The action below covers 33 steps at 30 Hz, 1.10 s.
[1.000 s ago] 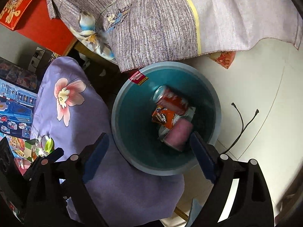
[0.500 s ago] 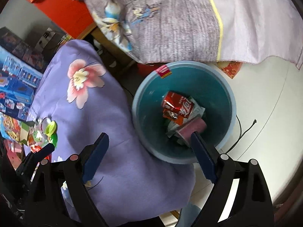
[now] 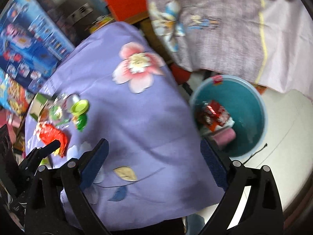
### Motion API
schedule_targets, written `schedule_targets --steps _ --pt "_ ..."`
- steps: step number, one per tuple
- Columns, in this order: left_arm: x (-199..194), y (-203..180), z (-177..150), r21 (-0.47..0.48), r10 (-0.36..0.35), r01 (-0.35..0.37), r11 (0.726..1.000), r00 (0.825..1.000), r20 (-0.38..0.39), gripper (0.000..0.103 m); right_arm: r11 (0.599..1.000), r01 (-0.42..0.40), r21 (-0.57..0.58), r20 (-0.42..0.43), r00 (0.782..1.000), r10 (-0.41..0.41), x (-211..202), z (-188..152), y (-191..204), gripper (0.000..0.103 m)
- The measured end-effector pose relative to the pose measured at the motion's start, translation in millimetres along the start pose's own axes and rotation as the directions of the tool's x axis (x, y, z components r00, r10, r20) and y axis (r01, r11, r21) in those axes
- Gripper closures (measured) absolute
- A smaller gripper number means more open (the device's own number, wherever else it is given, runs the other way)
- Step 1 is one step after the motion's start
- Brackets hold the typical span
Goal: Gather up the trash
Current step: 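Move both open tools back over the table clutter, then grasp the white Swisse bottle with the left tool while the right tool grasps the red-yellow plastic bag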
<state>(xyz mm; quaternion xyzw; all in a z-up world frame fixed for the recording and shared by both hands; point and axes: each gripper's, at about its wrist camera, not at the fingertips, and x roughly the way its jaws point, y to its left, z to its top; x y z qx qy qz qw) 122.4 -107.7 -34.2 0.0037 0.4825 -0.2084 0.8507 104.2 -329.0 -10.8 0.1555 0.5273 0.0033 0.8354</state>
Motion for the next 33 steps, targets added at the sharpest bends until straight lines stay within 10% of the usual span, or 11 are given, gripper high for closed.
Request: schedule_targets --steps 8,16,21,27,31,33 --pt "-47 102 -36 -0.171 0.130 -0.121 0.978 0.991 0.039 0.004 0.987 -0.030 -0.157 -0.067 0.998 0.020 29 0 94 0.013" --pt "-83 209 -81 -0.406 0.266 -0.230 0.884 0.963 0.032 0.004 0.957 -0.062 -0.284 -0.139 0.990 0.022 64 -5 174 0.013" --pt "-71 242 -98 -0.485 0.237 -0.217 0.847 0.971 -0.019 0.004 0.943 -0.073 -0.325 -0.191 0.981 0.010 85 -12 205 0.013" --pt "-47 238 -98 -0.445 0.196 -0.200 0.873 0.979 -0.055 0.004 0.931 -0.067 -0.359 -0.216 0.976 -0.013 100 -16 230 0.013" --pt "-45 241 -100 -0.420 0.213 -0.212 0.882 0.976 -0.044 0.047 0.917 -0.071 -0.393 -0.232 0.972 -0.025 110 -19 250 0.013" --pt "-50 249 -105 -0.423 0.175 -0.171 0.890 0.984 -0.030 0.048 0.907 -0.077 -0.414 -0.242 0.970 -0.028 116 -22 262 0.013"
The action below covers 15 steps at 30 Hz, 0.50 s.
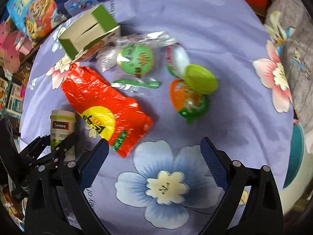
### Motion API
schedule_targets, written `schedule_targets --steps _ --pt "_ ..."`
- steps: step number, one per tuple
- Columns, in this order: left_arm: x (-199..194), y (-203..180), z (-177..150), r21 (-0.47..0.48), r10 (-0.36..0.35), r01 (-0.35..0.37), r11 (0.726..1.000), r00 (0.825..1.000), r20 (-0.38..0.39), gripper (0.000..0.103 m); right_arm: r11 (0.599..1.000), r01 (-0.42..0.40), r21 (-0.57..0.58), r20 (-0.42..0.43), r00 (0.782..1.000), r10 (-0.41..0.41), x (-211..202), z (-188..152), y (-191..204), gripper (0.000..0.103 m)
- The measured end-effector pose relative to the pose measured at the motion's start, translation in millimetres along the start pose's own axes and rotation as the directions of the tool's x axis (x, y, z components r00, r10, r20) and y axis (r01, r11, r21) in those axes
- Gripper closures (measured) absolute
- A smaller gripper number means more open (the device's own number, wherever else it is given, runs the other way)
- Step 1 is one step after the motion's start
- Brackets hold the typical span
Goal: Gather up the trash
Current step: 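Grasp the white Swisse bottle with the left tool while the right tool grasps the red-yellow plastic bag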
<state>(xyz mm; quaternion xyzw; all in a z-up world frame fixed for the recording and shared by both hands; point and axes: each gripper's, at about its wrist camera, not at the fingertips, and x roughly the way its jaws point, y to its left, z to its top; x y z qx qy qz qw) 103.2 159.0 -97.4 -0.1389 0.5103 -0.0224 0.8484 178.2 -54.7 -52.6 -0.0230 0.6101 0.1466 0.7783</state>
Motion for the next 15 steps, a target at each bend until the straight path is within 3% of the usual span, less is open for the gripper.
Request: schedule_targets --steps 8,15 --pt "-21 47 -6 -0.020 0.064 -0.063 0.998 0.998 0.026 0.048 0.985 -0.013 -0.170 -0.037 0.999 0.007 34 21 62 0.013" --pt "-23 66 -7 -0.037 0.077 -0.076 0.996 0.997 0.023 0.045 0.939 0.027 -0.344 -0.048 0.998 -0.046 63 38 98 0.013"
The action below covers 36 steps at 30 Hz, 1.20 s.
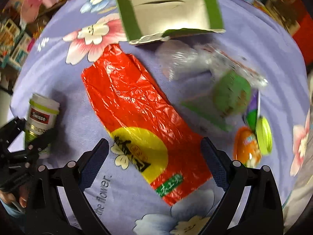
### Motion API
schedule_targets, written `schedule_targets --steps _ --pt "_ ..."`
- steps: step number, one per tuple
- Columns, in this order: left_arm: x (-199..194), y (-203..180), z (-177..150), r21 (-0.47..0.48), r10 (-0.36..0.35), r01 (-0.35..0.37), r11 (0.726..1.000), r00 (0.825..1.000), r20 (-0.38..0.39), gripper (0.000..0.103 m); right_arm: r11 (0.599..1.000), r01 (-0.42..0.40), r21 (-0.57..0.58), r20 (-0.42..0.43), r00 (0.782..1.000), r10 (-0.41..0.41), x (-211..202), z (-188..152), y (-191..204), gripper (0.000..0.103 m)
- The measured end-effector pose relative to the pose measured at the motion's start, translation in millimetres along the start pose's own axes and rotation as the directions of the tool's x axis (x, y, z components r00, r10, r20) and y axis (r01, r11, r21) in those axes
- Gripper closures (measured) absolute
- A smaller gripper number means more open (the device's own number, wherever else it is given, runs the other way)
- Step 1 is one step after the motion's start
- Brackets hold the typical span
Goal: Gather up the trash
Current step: 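Grasp the white Swisse bottle with the left tool while the right tool grasps the red-yellow plastic bag, then carry the bottle and plastic bag over the teal bin with both tools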
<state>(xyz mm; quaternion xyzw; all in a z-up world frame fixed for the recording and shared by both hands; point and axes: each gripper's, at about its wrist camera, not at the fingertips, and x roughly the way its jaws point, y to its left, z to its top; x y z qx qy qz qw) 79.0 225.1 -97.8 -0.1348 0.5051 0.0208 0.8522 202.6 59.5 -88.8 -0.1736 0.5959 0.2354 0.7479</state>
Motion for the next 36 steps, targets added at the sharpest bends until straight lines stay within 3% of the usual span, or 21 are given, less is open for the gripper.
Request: schedule_targets --steps 6,10,12,15,16,18,19,24,28,36 --pt "4 -3 -1 0.034 0.007 -0.008 0.999 1.000 0.010 0.032 0.999 0.029 -0.020 -0.028 0.999 -0.030 22 1 -5 0.009" --pt "8 -5 -1 0.046 0.014 -0.014 0.999 1.000 0.014 0.024 1.000 0.012 -0.018 0.041 0.999 -0.012 23 -3 -7 0.007" --pt "9 -8 -1 0.055 0.021 -0.022 0.998 1.000 0.016 0.021 1.000 0.009 -0.022 0.063 0.998 -0.007 22 -7 -6 0.011" --pt "11 -11 -2 0.063 0.042 -0.044 0.997 0.999 0.025 0.021 1.000 0.008 -0.027 0.081 0.997 -0.006 13 -15 -5 0.037" --pt "12 -13 -2 0.062 0.050 -0.052 0.997 0.998 0.029 0.022 1.000 0.006 -0.028 0.085 0.996 -0.004 9 -18 -4 0.054" --pt "9 -14 -3 0.064 0.068 -0.070 0.995 0.997 0.042 0.039 1.000 -0.010 -0.021 0.080 0.997 0.012 5 -22 -4 0.060" --pt "7 -14 -3 0.065 0.079 -0.082 0.995 0.996 0.047 0.052 1.000 -0.028 -0.011 0.077 0.997 0.029 4 -26 -5 0.061" --pt "0 -11 -4 0.018 0.061 -0.062 0.998 0.997 0.037 0.052 0.988 -0.135 0.070 0.104 0.986 0.127 -14 -45 -10 0.067" --pt "-11 -30 -5 0.056 0.036 -0.038 0.998 0.998 0.045 0.052 0.977 -0.181 0.114 0.163 0.973 0.161 -47 -54 -19 0.067" --pt "-26 -109 6 0.177 -0.073 0.060 0.982 0.995 0.064 0.052 0.946 -0.204 0.253 0.274 0.953 0.133 -94 -97 -85 0.067"
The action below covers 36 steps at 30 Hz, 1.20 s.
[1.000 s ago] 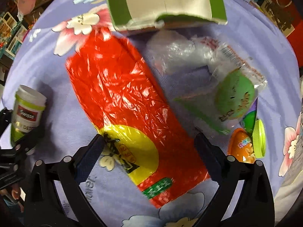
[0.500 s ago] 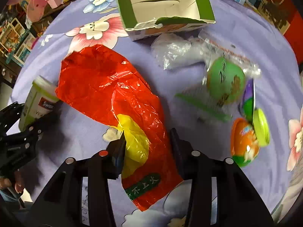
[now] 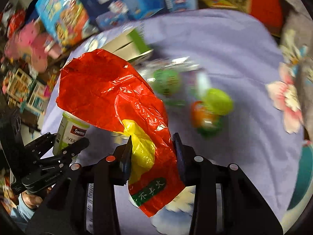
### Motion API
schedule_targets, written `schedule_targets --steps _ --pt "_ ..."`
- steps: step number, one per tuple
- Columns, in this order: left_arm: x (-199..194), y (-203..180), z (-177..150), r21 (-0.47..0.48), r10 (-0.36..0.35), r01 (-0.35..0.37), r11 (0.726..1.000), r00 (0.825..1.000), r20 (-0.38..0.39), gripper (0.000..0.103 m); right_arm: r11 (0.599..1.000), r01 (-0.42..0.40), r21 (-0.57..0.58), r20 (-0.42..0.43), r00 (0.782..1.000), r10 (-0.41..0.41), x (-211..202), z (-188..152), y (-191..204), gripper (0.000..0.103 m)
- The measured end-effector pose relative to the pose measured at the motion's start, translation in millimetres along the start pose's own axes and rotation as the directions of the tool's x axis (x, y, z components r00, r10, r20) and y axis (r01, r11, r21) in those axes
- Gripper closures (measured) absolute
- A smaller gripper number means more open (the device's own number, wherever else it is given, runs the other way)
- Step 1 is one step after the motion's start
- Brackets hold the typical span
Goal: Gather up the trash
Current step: 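Carry the bottle and plastic bag over the teal bin with both tools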
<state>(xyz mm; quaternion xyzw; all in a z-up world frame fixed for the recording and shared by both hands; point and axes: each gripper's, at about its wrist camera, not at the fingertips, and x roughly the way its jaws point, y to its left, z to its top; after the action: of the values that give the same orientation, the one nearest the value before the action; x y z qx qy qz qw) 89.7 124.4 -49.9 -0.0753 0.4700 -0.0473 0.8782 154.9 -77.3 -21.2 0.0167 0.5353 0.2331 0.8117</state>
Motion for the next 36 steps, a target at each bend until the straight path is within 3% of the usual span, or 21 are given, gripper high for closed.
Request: schedule_targets --steps 6,10,21,27,36 --pt "7 -79 22 0.132 -0.091 0.090 0.987 0.996 0.001 0.052 0.990 0.065 0.125 0.067 0.995 -0.074 -48 -25 -73 0.066" --pt "17 -143 32 0.231 -0.156 0.157 0.960 0.988 -0.022 0.052 0.967 0.097 0.235 0.111 0.986 -0.126 -82 -46 -129 0.065" --pt "42 -282 38 0.424 -0.223 0.244 0.872 0.970 -0.098 0.052 0.853 0.126 0.507 0.174 0.954 -0.244 -153 -117 -271 0.064" --pt "63 -346 30 0.494 -0.234 0.283 0.822 0.959 -0.160 0.052 0.771 0.121 0.625 0.149 0.951 -0.271 -162 -155 -337 0.062" --pt "92 -406 23 0.531 -0.246 0.332 0.780 0.942 -0.227 0.052 0.711 0.118 0.694 0.080 0.968 -0.238 -136 -181 -388 0.049"
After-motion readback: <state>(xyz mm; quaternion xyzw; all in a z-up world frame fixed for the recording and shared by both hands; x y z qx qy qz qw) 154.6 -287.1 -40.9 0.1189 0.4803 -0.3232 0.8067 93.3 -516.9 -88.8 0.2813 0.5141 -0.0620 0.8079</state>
